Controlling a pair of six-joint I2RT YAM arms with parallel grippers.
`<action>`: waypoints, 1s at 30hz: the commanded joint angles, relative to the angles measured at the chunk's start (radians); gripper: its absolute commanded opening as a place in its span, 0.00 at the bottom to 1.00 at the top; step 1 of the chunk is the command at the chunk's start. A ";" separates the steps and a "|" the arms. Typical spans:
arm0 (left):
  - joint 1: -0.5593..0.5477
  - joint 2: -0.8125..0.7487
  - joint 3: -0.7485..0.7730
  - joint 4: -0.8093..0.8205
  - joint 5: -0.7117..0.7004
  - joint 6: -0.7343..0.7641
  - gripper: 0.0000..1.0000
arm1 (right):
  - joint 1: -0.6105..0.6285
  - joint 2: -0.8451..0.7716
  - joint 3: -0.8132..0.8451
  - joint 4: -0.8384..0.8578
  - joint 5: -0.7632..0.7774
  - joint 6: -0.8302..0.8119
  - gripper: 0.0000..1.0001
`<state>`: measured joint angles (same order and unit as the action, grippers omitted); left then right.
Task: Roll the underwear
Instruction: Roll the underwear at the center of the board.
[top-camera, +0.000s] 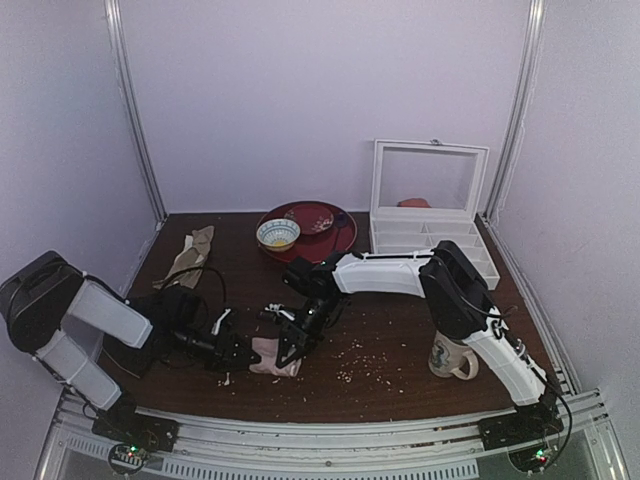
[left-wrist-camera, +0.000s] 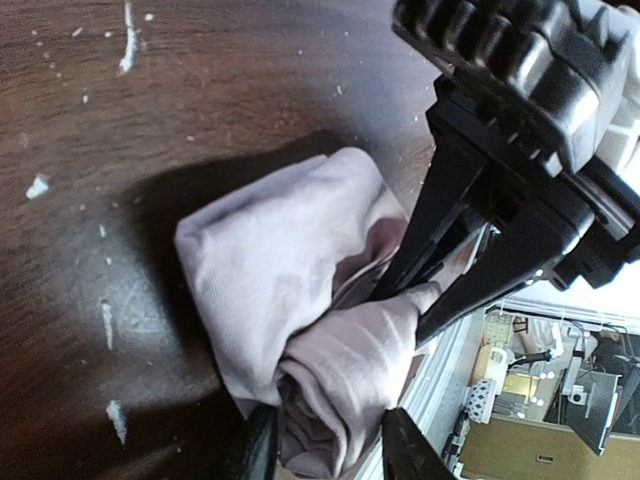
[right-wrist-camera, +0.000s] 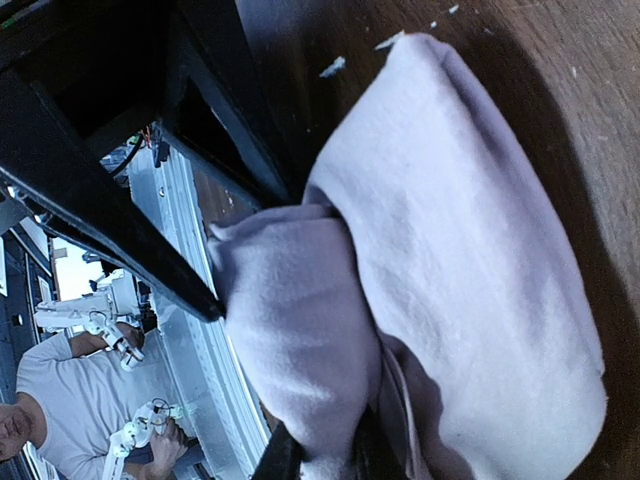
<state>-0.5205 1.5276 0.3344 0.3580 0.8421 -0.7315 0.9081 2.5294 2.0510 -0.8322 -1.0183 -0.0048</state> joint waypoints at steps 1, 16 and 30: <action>-0.022 0.012 0.028 -0.062 -0.023 0.046 0.46 | 0.000 0.063 -0.011 -0.069 0.136 -0.012 0.00; -0.023 0.044 0.090 -0.123 -0.054 0.047 0.00 | 0.005 0.048 -0.014 -0.079 0.197 -0.028 0.08; -0.024 0.031 0.101 -0.159 -0.052 0.055 0.00 | 0.003 -0.234 -0.238 0.152 0.406 -0.005 0.24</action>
<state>-0.5442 1.5616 0.4244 0.2443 0.8185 -0.6964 0.9218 2.3756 1.8786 -0.7177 -0.7975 -0.0193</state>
